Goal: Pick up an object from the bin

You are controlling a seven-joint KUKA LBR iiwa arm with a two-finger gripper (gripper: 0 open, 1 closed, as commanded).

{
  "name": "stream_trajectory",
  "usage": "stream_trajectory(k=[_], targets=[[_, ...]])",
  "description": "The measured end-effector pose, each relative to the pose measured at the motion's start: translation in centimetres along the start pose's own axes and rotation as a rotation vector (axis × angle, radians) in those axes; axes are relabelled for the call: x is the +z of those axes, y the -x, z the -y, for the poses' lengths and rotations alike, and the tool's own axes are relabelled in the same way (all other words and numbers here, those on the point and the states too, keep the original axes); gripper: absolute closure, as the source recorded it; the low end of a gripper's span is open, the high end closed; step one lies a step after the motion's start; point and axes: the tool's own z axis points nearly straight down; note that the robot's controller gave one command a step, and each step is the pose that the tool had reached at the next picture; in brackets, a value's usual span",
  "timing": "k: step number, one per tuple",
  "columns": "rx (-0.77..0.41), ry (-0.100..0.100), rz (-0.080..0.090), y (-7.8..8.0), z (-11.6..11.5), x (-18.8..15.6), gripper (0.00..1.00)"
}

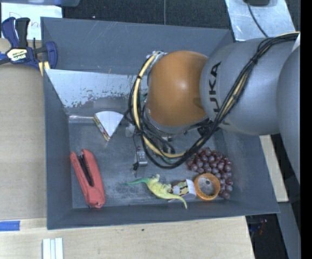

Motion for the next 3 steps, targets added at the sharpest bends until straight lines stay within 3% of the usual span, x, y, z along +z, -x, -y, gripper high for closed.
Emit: stream_trajectory(k=[1,2,3], targets=[[-0.024,0.002,0.005,-2.1,6.6,8.3,0.00],[0.072,0.004,0.006,-2.9,5.4,3.3,0.00],[0.007,0.001,0.005,-3.2,12.9,4.8,0.00]])
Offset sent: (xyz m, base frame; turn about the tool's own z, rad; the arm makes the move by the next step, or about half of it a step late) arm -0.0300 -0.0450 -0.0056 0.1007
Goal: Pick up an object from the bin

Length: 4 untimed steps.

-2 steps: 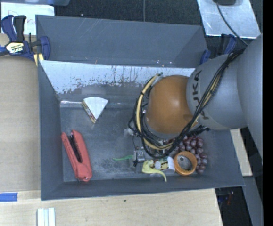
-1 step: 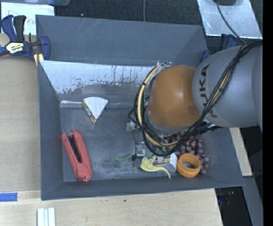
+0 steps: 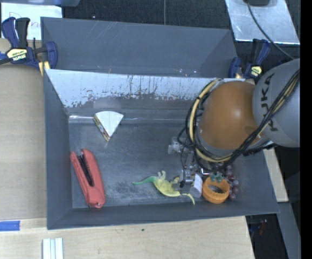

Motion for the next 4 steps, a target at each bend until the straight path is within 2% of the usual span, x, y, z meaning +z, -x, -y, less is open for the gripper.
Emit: stream_trajectory(k=[1,2,3,4], targets=[[-0.104,0.005,0.018,2.6,6.8,4.9,0.00],[0.054,0.009,0.008,-0.5,12.5,4.7,1.00],[0.055,0.009,0.008,-0.5,12.5,4.7,1.00],[0.055,0.009,0.008,-0.5,12.5,2.6,1.00]])
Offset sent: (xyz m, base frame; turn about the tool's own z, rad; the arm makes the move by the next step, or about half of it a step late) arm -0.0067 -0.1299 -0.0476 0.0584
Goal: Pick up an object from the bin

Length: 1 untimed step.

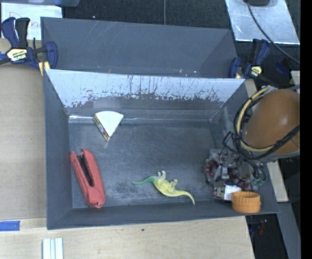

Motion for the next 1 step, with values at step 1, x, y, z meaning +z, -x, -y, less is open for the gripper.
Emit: stream_trajectory(k=[1], targets=[[0.001,0.000,0.001,0.06,-0.04,-2.60,1.00]])
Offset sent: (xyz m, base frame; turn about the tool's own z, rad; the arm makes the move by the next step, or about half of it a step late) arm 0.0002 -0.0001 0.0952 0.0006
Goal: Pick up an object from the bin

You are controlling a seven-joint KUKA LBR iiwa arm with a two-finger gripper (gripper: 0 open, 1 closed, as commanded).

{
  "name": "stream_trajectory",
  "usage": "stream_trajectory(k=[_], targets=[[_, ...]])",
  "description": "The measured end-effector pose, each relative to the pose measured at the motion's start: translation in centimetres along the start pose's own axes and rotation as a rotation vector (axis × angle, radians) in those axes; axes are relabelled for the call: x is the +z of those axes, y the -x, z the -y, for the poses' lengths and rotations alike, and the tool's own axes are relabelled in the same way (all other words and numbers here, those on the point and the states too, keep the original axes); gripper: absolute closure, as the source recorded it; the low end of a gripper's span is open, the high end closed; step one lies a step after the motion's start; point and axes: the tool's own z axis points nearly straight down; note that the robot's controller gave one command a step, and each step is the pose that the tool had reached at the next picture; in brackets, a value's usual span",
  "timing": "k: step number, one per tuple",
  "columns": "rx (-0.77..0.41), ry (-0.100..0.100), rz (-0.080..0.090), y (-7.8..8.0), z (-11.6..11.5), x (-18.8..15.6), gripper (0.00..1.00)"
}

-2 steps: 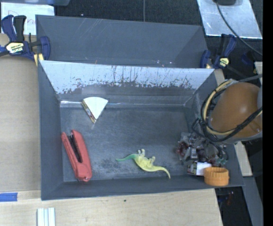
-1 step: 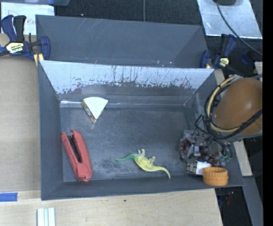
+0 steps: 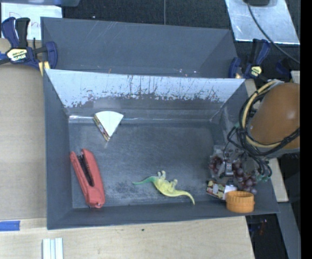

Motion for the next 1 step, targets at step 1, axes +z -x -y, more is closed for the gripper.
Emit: stream_trajectory(k=[1], targets=[[0.001,0.001,-0.006,-0.10,-0.05,-3.38,1.00]])
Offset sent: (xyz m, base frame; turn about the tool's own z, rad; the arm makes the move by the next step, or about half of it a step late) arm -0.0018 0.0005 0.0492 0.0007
